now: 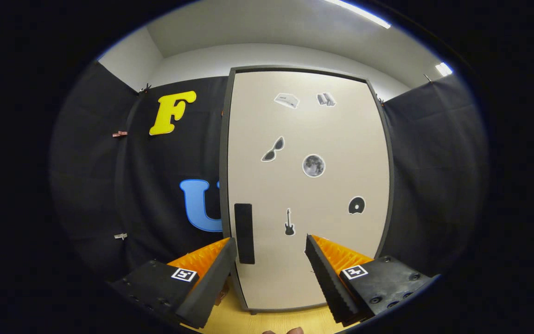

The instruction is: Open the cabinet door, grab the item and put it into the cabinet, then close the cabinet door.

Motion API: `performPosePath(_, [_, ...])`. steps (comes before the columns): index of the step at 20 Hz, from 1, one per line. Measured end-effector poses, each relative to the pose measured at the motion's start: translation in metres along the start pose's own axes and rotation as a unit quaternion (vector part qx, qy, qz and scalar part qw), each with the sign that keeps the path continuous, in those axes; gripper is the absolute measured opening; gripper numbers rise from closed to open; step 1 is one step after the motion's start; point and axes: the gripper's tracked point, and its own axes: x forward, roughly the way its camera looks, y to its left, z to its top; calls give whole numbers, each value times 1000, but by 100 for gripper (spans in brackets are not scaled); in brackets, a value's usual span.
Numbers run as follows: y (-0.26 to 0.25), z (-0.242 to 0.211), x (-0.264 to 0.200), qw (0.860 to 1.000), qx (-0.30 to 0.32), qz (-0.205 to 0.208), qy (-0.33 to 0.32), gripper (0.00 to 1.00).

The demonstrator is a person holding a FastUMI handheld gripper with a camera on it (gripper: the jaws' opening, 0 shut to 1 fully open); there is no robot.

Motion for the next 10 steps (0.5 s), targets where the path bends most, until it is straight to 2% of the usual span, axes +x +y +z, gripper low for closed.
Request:
performPosePath(4, [26,-20,36,1000,-3,24,9,97])
performPosePath(10, [45,-48,83,999,-9,24,24,97])
